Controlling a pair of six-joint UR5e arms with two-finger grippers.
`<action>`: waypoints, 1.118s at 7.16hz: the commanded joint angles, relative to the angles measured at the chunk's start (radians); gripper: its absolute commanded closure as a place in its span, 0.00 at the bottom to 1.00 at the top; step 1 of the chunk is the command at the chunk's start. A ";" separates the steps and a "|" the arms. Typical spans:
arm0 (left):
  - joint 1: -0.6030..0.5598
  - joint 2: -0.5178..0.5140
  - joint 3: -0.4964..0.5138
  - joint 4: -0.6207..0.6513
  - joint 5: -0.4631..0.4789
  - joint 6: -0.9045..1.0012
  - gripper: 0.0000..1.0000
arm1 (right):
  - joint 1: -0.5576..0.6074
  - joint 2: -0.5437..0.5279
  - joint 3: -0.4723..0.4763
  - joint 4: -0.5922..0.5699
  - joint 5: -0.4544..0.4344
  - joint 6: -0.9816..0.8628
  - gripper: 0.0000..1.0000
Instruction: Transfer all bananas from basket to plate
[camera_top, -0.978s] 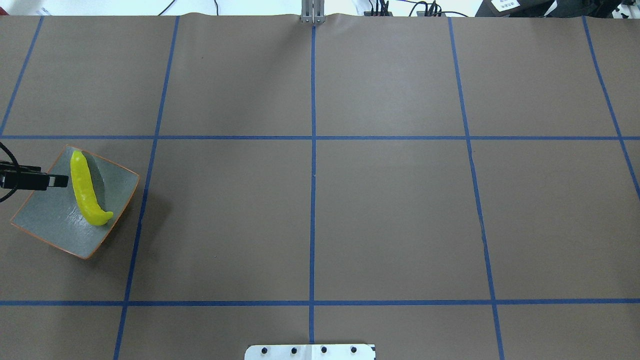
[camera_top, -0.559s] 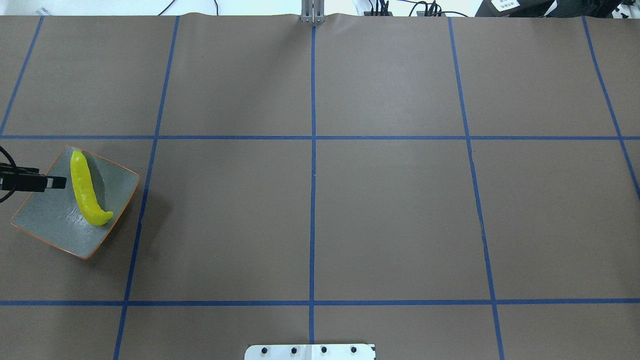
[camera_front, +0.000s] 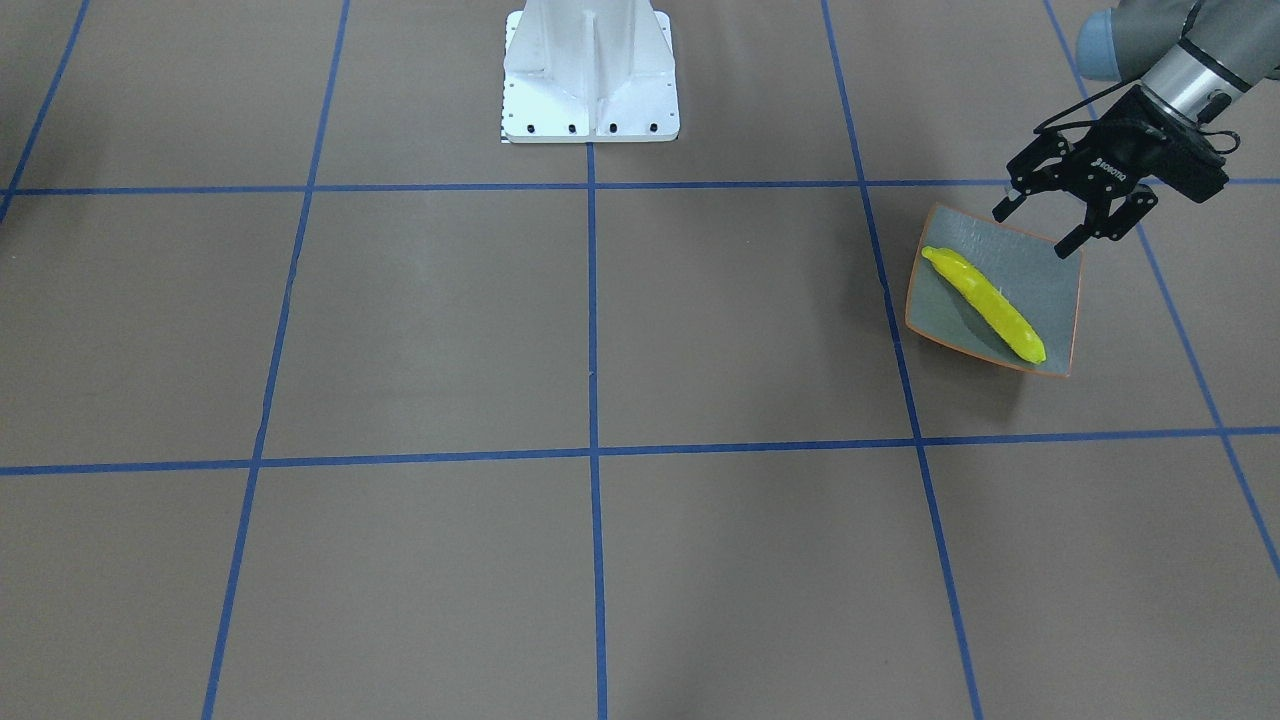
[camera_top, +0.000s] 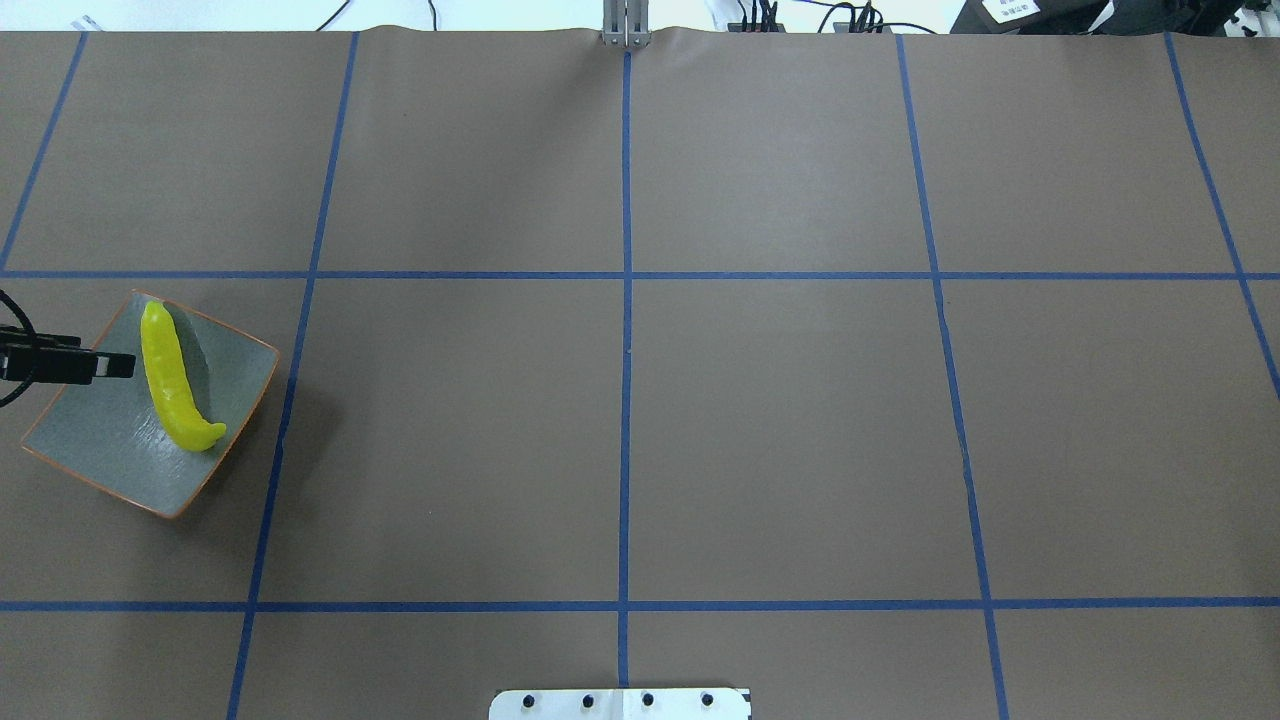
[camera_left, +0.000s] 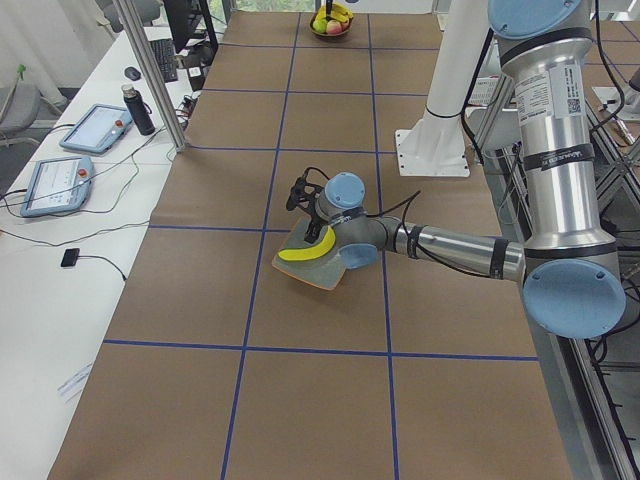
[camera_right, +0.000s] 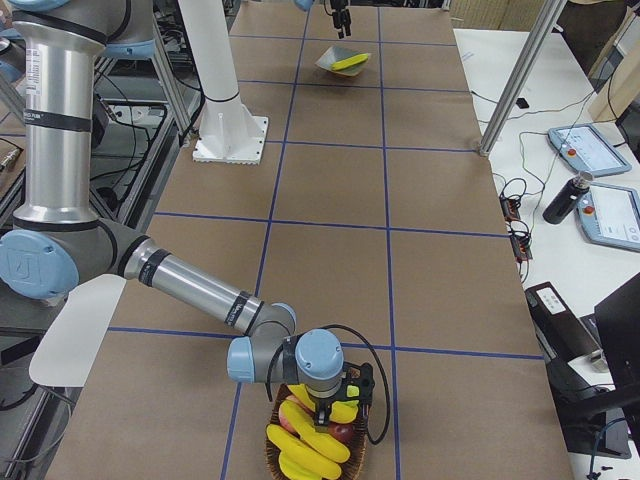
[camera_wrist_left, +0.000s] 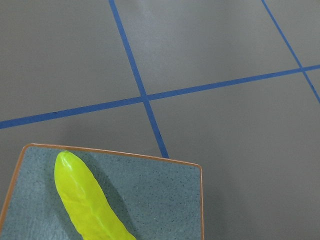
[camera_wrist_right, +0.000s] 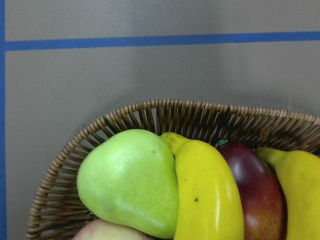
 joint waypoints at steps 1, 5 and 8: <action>0.000 0.001 0.000 0.000 0.000 0.000 0.00 | -0.007 0.007 0.008 0.004 -0.002 -0.006 1.00; 0.000 0.004 0.008 -0.002 -0.002 -0.002 0.00 | 0.034 -0.001 0.060 0.004 -0.022 -0.024 1.00; 0.003 -0.007 0.008 -0.002 -0.003 -0.006 0.00 | 0.077 0.010 0.166 -0.008 -0.008 0.011 1.00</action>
